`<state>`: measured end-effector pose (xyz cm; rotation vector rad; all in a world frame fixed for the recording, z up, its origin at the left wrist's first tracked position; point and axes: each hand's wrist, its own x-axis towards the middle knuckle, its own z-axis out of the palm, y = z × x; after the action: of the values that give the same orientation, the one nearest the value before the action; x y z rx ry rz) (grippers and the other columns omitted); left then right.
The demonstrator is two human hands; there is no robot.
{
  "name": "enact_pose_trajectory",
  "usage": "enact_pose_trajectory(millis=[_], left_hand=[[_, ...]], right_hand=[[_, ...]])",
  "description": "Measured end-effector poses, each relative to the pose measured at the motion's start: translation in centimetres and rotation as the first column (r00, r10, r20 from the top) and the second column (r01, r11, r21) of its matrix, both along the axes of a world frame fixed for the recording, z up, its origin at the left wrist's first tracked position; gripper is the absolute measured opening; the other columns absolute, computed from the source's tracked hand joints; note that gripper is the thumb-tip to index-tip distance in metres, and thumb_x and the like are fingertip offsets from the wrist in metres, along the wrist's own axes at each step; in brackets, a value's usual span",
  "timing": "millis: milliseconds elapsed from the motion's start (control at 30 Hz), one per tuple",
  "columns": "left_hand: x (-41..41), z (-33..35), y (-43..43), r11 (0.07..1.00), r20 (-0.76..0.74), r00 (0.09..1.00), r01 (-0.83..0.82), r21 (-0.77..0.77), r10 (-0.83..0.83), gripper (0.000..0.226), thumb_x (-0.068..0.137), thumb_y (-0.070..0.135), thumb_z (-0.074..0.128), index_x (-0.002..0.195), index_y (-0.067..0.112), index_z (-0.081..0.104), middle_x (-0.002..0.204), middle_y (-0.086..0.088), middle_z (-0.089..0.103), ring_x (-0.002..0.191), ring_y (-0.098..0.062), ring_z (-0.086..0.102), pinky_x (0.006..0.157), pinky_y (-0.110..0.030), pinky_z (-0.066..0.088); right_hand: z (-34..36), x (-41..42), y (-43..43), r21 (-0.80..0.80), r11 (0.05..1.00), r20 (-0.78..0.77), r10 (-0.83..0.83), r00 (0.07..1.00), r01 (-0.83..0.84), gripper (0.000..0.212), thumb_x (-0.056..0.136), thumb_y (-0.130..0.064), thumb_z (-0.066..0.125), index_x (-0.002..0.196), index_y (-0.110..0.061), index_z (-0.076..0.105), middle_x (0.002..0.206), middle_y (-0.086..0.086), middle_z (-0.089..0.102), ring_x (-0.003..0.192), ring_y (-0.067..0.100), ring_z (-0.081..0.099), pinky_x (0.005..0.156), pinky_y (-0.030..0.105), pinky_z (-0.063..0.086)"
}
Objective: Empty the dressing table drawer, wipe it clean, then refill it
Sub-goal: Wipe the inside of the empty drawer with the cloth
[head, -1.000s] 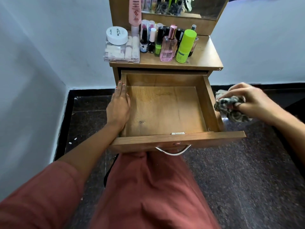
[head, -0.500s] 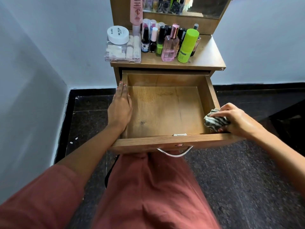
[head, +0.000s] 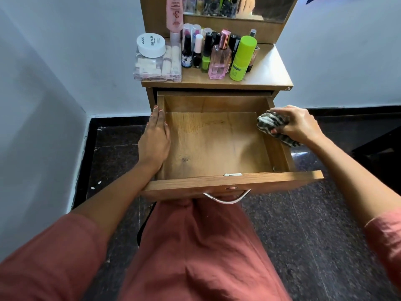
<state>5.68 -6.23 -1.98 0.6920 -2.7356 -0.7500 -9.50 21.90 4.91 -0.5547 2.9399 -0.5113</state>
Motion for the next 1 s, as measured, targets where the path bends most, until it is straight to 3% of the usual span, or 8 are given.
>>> enact_pose_trajectory(millis=[100,233,333,467,700,767,900,1000], left_hand=[[0.0,0.0,0.0,1.000,-0.001,1.000,0.003,0.005,-0.003,0.044,0.100,0.020,0.028,0.142,0.009,0.031,0.155,-0.003,0.018,0.134,-0.026,0.039,0.097,-0.045,0.047],[0.0,-0.1,0.0,1.000,-0.007,1.000,0.002,0.013,-0.002,0.044,0.100,0.020,0.028,0.143,0.009,0.031,0.155,-0.004,0.018,0.135,-0.027,0.038,0.097,-0.047,0.047],[0.0,-0.2,0.0,1.000,-0.015,1.000,0.006,0.022,-0.005,0.044,0.100,0.020,0.028,0.143,0.009,0.031,0.155,-0.005,0.018,0.136,-0.026,0.036,0.099,-0.047,0.045],[0.0,-0.2,0.0,1.000,-0.007,1.000,0.014,0.015,-0.014,0.045,0.100,0.020,0.027,0.143,0.009,0.028,0.156,-0.003,0.015,0.137,-0.025,0.034,0.100,-0.044,0.044],[0.0,-0.2,0.0,1.000,-0.015,1.000,0.019,0.022,-0.019,0.044,0.100,0.020,0.028,0.143,0.009,0.029,0.156,-0.003,0.016,0.135,-0.026,0.038,0.099,-0.045,0.046],[0.0,-0.2,0.0,1.000,-0.014,1.000,0.017,0.025,-0.016,0.044,0.100,0.019,0.027,0.143,0.010,0.029,0.156,-0.003,0.015,0.135,-0.025,0.038,0.099,-0.044,0.046],[0.0,-0.2,0.0,0.999,-0.020,1.000,0.017,0.036,-0.017,0.044,0.100,0.019,0.027,0.143,0.010,0.029,0.156,-0.003,0.016,0.134,-0.024,0.039,0.099,-0.045,0.046],[-0.1,-0.2,-0.1,0.999,-0.021,1.000,0.018,0.036,-0.017,0.044,0.100,0.019,0.028,0.143,0.010,0.030,0.156,-0.003,0.016,0.133,-0.025,0.040,0.099,-0.045,0.046]], right_hand=[[-0.2,2.2,1.0,0.000,1.000,0.000,0.019,1.000,-0.019,0.044,0.076,-0.019,0.073,0.118,-0.024,0.061,0.125,-0.002,0.057,0.112,0.023,0.054,0.085,0.029,0.040],[-0.1,5.6,3.1,0.142,0.985,0.089,0.085,0.992,-0.097,0.049,0.072,-0.021,0.077,0.118,-0.023,0.059,0.125,0.000,0.050,0.110,0.025,0.052,0.084,0.035,0.044],[-0.1,6.8,4.3,0.111,0.990,0.170,0.064,0.983,-0.084,0.046,0.071,-0.019,0.077,0.114,-0.022,0.060,0.122,-0.001,0.050,0.107,0.019,0.052,0.083,0.031,0.042],[-0.6,6.5,3.7,0.157,0.987,0.084,0.029,0.996,-0.042,0.040,0.073,-0.021,0.075,0.111,-0.024,0.063,0.119,-0.004,0.053,0.109,0.020,0.050,0.077,0.032,0.041],[-3.8,3.2,1.4,-0.117,0.992,-0.071,0.045,0.996,-0.053,0.037,0.076,0.001,0.068,0.111,-0.011,0.065,0.121,0.010,0.060,0.111,0.037,0.050,0.102,0.045,0.039],[-4.2,1.7,0.5,-0.157,0.987,-0.110,0.022,0.994,-0.040,0.036,0.079,0.001,0.064,0.113,-0.011,0.063,0.124,0.010,0.059,0.113,0.037,0.049,0.104,0.042,0.037],[-4.3,-0.5,-1.7,-0.132,0.991,-0.156,-0.012,0.988,-0.008,0.036,0.086,0.001,0.053,0.122,-0.003,0.054,0.129,0.017,0.053,0.120,0.036,0.041,0.105,0.030,0.024],[-4.3,-2.0,-3.1,-0.113,0.994,-0.130,-0.011,0.992,-0.004,0.040,0.086,0.000,0.051,0.126,0.000,0.048,0.132,0.020,0.048,0.125,0.036,0.039,0.110,0.033,0.023]])
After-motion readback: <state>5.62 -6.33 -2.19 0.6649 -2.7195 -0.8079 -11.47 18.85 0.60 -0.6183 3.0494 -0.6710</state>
